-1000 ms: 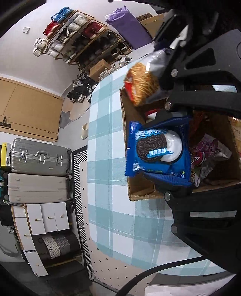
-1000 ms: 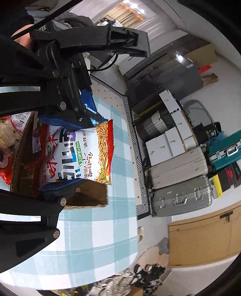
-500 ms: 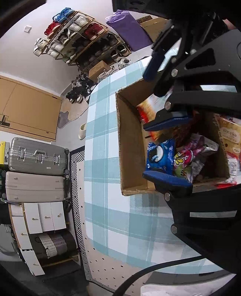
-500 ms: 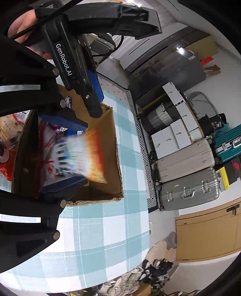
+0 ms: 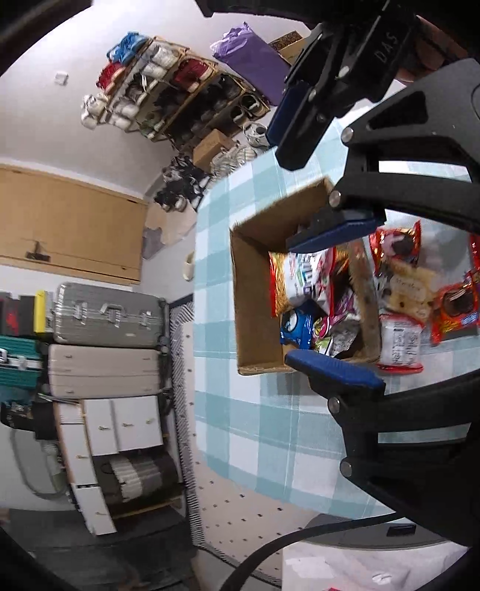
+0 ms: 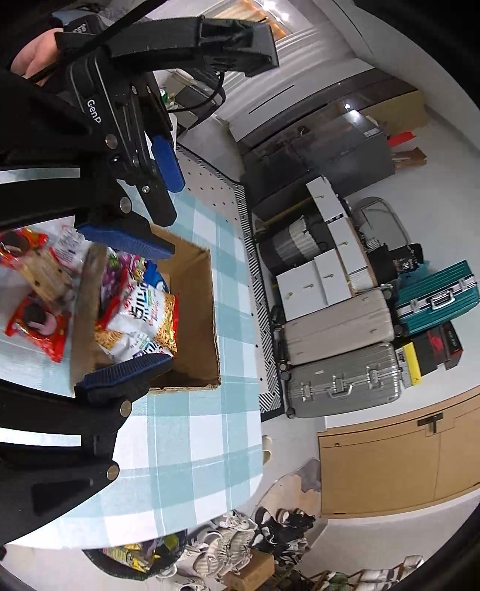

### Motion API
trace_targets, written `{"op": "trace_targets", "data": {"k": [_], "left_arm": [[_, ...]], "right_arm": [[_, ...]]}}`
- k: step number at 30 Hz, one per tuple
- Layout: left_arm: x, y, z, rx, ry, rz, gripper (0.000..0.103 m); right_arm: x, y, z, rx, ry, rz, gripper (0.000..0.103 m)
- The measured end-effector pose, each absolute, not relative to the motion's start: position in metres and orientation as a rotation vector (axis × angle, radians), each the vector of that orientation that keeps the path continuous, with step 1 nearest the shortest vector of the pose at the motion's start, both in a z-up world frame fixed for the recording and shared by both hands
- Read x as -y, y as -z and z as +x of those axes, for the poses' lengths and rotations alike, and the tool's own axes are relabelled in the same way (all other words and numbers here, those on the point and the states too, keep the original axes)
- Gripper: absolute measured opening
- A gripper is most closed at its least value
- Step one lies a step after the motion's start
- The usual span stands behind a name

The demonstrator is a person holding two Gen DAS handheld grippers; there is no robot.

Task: Organize snacks
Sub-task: 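Withdraw both open tools from the box back toward the remaining snacks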

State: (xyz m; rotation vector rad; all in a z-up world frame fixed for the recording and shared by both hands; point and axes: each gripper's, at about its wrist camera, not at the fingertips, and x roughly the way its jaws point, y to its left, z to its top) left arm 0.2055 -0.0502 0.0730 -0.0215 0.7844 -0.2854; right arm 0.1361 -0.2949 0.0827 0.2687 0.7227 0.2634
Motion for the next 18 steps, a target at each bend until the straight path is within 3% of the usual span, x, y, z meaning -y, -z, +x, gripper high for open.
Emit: {"op": "trace_targets", "data": {"k": [3, 7, 9, 13, 18], "left_arm": [[0.051, -0.090, 0.175, -0.743, 0.270, 0.006, 0.053], [0.047, -0.109, 0.132, -0.680, 0.245, 0.013, 0.072], [0.046, -0.117, 0.106, -0.630, 0.229, 0.030, 0.073], [0.050, -0.124, 0.066, -0.596, 0.210, 0.087, 0.074], [0.046, -0.130, 0.024, -0.588, 0.217, 0.078, 0.080]], "right_arm": [[0.294, -0.097, 0.112, -0.698, -0.269, 0.267, 0.055], [0.291, -0.115, 0.076, -0.656, -0.290, 0.255, 0.055], [0.287, -0.122, 0.057, -0.629, -0.294, 0.235, 0.056], [0.282, -0.132, 0.025, -0.587, -0.303, 0.220, 0.070], [0.276, -0.134, -0.024, -0.535, -0.309, 0.224, 0.070]]}}
